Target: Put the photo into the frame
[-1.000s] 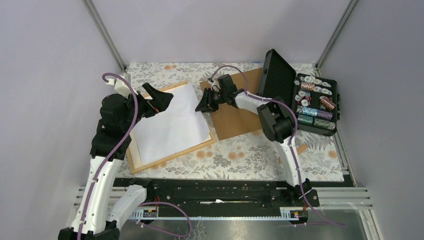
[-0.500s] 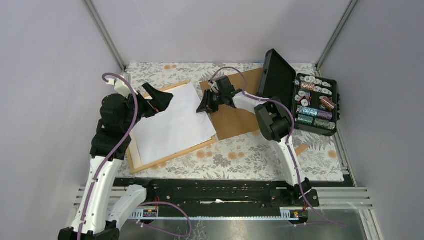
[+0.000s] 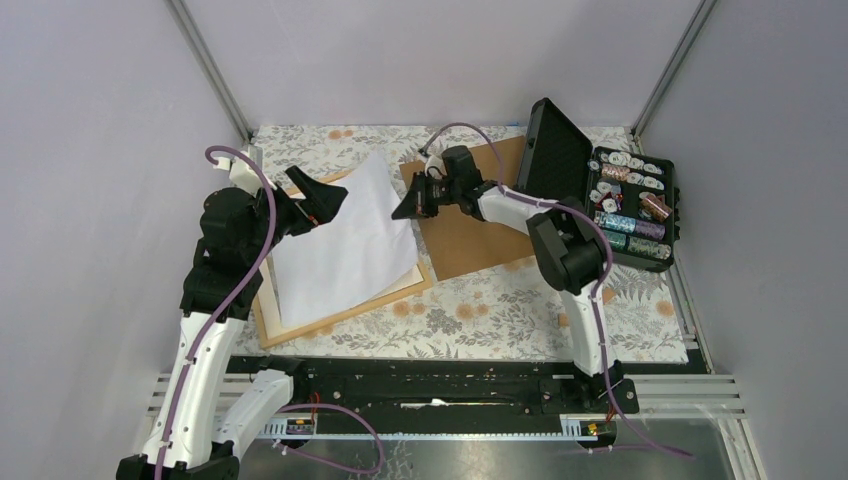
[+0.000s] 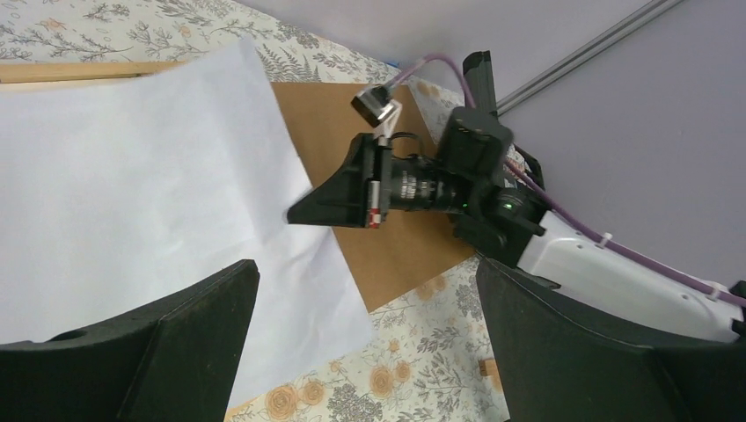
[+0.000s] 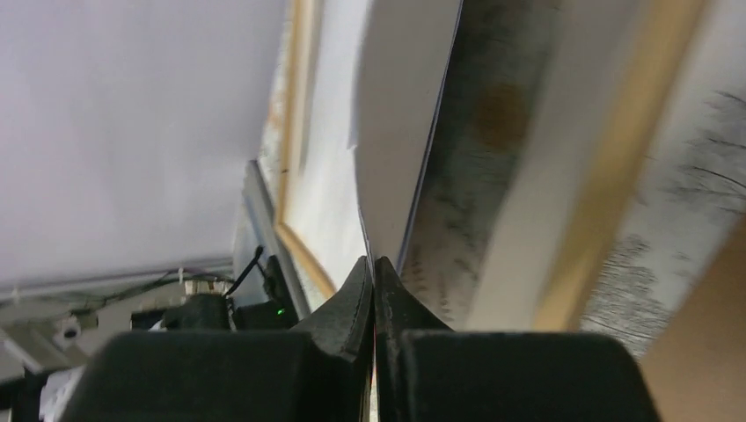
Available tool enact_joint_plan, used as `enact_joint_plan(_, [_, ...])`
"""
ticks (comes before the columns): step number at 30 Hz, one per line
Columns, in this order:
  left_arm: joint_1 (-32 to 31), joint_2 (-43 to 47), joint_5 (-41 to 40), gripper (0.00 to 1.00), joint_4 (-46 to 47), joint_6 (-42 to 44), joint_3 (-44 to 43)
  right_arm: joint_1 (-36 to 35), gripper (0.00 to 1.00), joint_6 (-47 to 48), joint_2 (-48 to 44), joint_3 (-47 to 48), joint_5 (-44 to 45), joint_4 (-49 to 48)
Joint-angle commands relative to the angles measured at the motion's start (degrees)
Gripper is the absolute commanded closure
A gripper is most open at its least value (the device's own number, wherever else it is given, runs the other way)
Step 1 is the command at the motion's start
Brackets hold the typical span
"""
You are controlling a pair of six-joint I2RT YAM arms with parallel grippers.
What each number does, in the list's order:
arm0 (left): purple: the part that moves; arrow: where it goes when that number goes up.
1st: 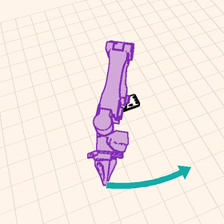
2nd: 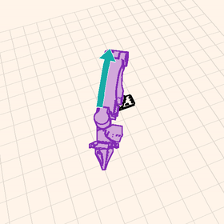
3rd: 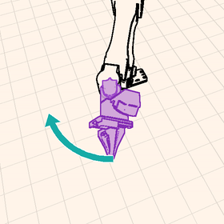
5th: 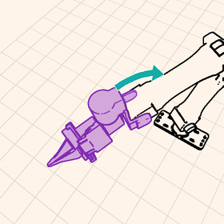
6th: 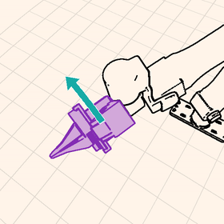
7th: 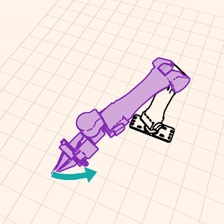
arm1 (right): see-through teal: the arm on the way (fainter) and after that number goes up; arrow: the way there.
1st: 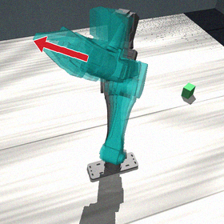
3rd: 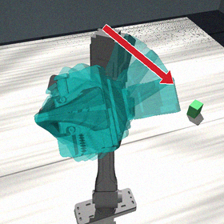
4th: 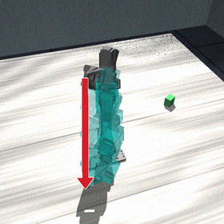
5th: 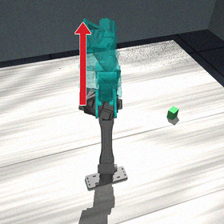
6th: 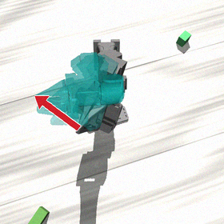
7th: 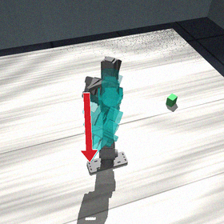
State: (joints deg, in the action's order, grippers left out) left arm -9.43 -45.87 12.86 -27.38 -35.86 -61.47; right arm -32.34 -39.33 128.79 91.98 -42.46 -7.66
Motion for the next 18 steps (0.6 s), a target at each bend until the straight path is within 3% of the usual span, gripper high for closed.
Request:
enact_joint_plan(1, [0.1, 0.6, 0.9, 0.01, 1.9, -0.1, -1.7, -1.2, 1.0, 0.1, -8.5, -4.0, -12.6, -17.8])
enact_joint_plan(5, [0.1, 1.4, 0.3, 0.01, 1.9, -0.2, -1.6, -1.6, 1.0, -4.5, -8.3, -4.0, -16.5, -25.9])
enact_joint_plan(10, [0.1, 1.5, 0.3, 0.01, 1.9, -0.3, -1.7, -2.2, 1.0, -21.4, -4.5, -2.1, -19.1, -41.2])
enact_joint_plan(18, [0.1, 1.5, 0.6, 0.01, 2.1, -0.7, -2.0, -3.2, 1.0, -37.7, 3.2, 2.9, -17.1, -45.1])
